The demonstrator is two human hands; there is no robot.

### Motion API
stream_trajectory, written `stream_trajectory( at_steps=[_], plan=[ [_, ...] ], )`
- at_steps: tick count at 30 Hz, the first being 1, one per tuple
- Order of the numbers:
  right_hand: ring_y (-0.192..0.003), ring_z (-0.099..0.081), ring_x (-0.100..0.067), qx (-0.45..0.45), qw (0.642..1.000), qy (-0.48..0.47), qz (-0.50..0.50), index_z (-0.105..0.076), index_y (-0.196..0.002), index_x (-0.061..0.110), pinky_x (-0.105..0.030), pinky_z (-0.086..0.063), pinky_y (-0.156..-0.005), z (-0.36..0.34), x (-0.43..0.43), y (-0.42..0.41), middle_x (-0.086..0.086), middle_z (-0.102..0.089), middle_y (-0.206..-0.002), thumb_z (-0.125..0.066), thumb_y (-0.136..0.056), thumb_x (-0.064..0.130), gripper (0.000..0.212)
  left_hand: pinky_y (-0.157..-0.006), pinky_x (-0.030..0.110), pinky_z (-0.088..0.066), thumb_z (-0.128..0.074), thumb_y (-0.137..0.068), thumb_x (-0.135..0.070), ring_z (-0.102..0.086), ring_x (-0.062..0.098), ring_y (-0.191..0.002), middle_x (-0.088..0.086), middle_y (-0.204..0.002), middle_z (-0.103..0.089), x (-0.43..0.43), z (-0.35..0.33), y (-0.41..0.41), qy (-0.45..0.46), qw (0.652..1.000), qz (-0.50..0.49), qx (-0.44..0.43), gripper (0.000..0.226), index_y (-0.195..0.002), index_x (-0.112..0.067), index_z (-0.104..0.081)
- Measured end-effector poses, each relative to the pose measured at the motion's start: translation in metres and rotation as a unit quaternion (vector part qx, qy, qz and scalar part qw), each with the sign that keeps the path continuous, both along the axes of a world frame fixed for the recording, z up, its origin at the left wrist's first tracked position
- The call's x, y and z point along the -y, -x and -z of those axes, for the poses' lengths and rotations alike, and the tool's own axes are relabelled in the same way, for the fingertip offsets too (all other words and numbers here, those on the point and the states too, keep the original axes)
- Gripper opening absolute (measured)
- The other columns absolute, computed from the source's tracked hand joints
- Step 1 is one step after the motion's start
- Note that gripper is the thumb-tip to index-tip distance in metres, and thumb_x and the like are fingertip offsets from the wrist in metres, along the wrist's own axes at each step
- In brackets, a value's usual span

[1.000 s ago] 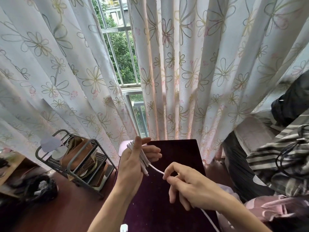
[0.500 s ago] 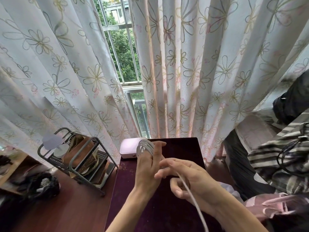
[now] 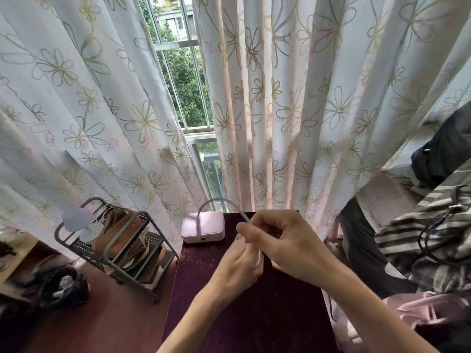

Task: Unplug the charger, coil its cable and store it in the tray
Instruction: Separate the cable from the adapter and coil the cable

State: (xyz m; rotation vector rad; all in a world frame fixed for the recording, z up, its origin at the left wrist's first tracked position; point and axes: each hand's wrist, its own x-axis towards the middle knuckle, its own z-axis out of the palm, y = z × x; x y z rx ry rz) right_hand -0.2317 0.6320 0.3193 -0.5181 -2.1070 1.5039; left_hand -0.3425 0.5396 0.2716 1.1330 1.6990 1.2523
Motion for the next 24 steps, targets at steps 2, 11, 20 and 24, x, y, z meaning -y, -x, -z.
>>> stream_trajectory(
  at_steps=[2, 11, 20, 24],
  plan=[
    [-0.047, -0.045, -0.008, -0.001, 0.997, 0.074, -0.01, -0.074, -0.074, 0.019, -0.017, -0.037, -0.048, -0.005, -0.013, 0.007, 0.004, -0.054, -0.052, -0.07, -0.095, 0.047, 0.035, -0.036, 0.037, -0.035, -0.019, -0.104, -0.054, -0.031, 0.022, -0.036, 0.013, -0.043, -0.038, 0.003, 0.007, -0.004, 0.009, 0.996, 0.034, 0.078, 0.069, -0.071, -0.009, -0.06],
    [-0.043, -0.035, -0.007, 0.028, 0.964, 0.263, 0.022, -0.081, -0.089, 0.011, -0.017, -0.026, -0.043, 0.015, -0.049, 0.018, 0.003, -0.046, -0.057, -0.074, -0.094, 0.045, 0.035, -0.034, 0.015, -0.028, -0.035, -0.102, -0.06, -0.026, 0.008, -0.025, -0.007, -0.034, -0.036, 0.016, 0.003, -0.008, -0.093, 0.965, 0.086, 0.23, 0.065, -0.073, -0.009, -0.063],
    [-0.068, -0.058, 0.002, 0.049, 0.989, 0.065, 0.124, -0.071, -0.108, 0.049, -0.02, -0.053, -0.069, 0.047, -0.049, -0.012, 0.017, -0.066, -0.084, -0.078, -0.093, 0.038, 0.02, -0.033, 0.02, -0.023, -0.045, -0.102, -0.042, -0.028, 0.008, -0.022, -0.008, -0.031, -0.034, 0.019, -0.034, 0.017, -0.13, 0.906, 0.077, 0.395, 0.05, -0.06, -0.016, -0.047],
    [-0.086, -0.066, -0.003, 0.04, 0.999, 0.03, 0.007, -0.063, -0.132, 0.049, -0.018, -0.057, -0.084, 0.044, -0.04, 0.001, 0.016, -0.072, -0.121, -0.072, -0.098, 0.038, 0.037, -0.035, 0.025, -0.018, -0.049, -0.103, -0.035, -0.021, 0.015, -0.023, -0.002, -0.031, -0.025, 0.017, -0.044, 0.025, -0.134, 0.844, 0.144, 0.498, 0.046, -0.061, -0.014, -0.047]
  ],
)
